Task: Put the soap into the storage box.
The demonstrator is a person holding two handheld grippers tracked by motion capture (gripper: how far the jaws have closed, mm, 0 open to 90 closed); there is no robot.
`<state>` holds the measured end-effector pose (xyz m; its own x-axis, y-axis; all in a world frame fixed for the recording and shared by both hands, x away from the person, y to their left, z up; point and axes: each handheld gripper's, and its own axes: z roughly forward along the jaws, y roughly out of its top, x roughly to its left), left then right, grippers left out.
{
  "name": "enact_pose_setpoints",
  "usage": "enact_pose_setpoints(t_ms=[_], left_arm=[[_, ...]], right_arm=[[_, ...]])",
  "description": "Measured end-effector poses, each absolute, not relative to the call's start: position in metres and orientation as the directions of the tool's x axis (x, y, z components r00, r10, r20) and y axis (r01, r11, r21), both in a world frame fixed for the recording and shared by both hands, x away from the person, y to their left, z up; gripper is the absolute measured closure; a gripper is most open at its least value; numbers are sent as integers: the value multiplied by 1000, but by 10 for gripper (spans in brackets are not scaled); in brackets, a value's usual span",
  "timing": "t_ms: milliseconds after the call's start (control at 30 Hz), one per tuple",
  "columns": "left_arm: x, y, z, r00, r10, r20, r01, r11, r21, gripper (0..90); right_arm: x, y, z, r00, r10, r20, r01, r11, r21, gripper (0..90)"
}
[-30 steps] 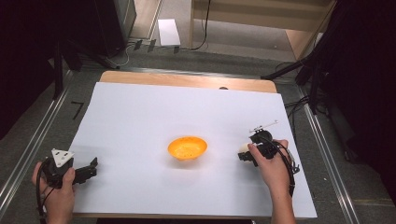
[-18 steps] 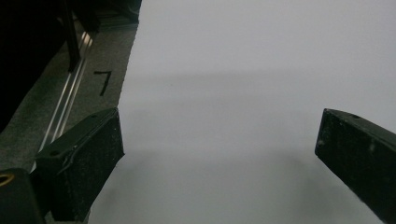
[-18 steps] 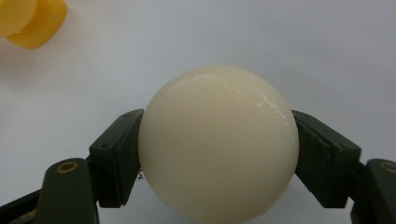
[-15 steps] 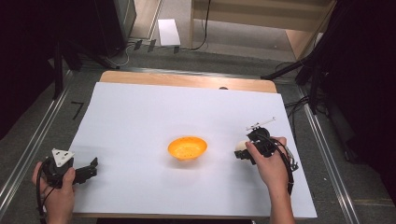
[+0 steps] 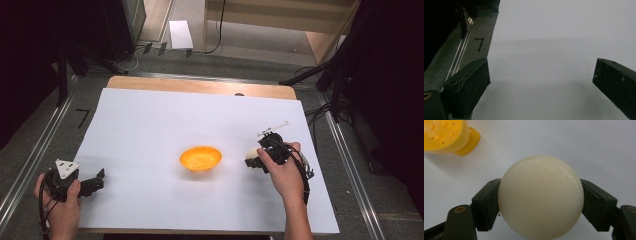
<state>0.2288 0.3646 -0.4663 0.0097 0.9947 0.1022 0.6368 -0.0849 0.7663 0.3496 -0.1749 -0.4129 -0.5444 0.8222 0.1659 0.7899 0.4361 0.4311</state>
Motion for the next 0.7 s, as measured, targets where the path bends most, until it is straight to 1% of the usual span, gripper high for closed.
enact_pose_setpoints(t_ms=[700], left_arm=[[229,365,-466,10,995,102,637,-85,766,17]], right_arm=[[355,-147,-397,-601,784,156,750,485,450,243]])
